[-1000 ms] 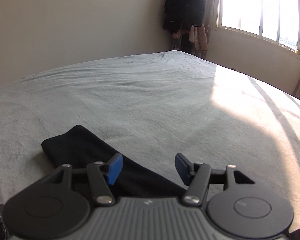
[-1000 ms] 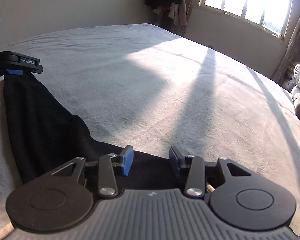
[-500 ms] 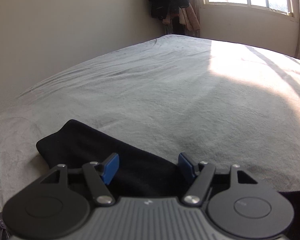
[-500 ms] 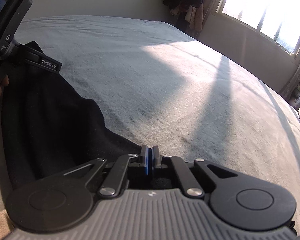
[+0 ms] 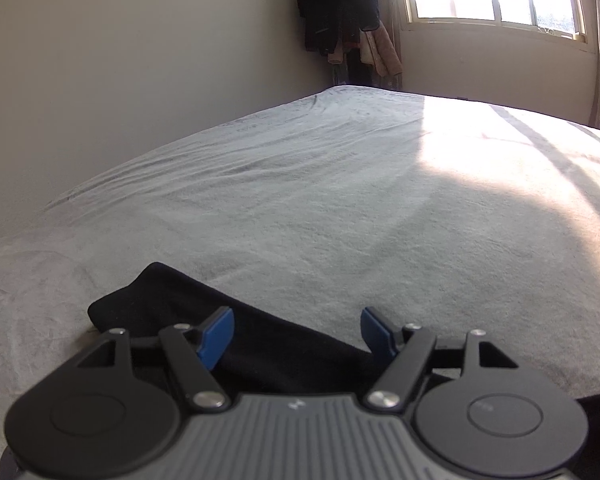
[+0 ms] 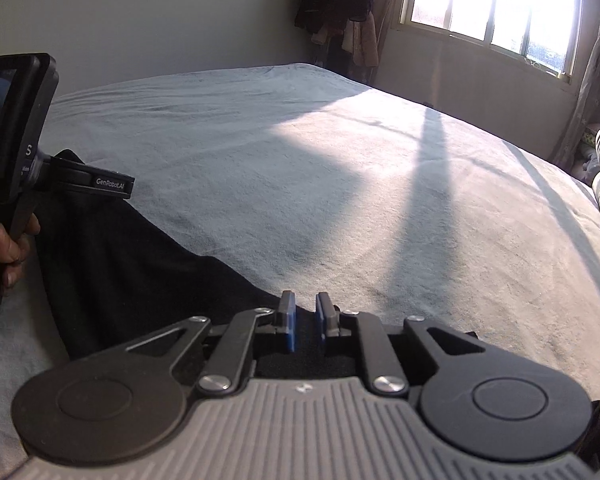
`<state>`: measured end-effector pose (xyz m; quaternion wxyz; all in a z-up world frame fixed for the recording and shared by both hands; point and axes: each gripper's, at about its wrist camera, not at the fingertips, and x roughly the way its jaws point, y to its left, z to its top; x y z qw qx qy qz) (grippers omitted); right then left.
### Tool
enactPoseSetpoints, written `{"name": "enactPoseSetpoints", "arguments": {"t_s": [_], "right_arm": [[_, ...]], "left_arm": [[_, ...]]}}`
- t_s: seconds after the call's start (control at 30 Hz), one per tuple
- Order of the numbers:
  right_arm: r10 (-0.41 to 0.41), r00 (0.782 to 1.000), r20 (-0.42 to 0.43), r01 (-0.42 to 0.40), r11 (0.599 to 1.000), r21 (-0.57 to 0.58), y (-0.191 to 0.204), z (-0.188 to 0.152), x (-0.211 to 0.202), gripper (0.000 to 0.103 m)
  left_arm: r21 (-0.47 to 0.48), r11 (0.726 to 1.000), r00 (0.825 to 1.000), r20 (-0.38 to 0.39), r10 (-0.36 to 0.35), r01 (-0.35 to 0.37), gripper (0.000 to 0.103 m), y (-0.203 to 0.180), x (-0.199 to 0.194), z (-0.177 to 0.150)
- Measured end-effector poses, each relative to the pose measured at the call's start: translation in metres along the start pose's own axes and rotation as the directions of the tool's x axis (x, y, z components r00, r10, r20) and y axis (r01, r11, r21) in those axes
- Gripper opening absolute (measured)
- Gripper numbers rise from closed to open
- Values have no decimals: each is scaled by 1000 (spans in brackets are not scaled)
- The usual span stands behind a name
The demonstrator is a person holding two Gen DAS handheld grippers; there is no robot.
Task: Fold clothes
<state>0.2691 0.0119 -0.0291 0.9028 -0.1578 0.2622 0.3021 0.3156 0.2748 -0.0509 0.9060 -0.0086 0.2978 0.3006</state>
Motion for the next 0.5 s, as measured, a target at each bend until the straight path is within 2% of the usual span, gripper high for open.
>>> {"name": "enactPoseSetpoints", "arguments": {"t_s": [0.07,0.1,0.2,0.3,0.4,0.5], "right_arm": [[5,1000,0,-5,1000,-19,9,-2,-14,44],[9,1000,4,-9,1000,-13,10,-6,-23,47],[29,1000,7,-29,999,36,7,-20,-52,47],[33,999,-19,-30,989,148,-10,-44,-81,48],[7,998,-63,10,966,258,-28,-73,-110,52],[-76,987,-139,114,949,295,-36,-104,-150,53]], "left_arm": [[-6,1000,1000,7,-11,11,72,0,-2,1],[-4,1000,1000,1,-17,17,72,-1,-1,1],[-6,999,999,-5,-32,32,73,-3,0,0],[-20,999,999,-3,-42,42,78,-3,3,-2],[-16,999,999,-29,-41,40,81,-5,14,-8],[-45,998,999,-25,-44,43,87,-1,17,-12]]}}
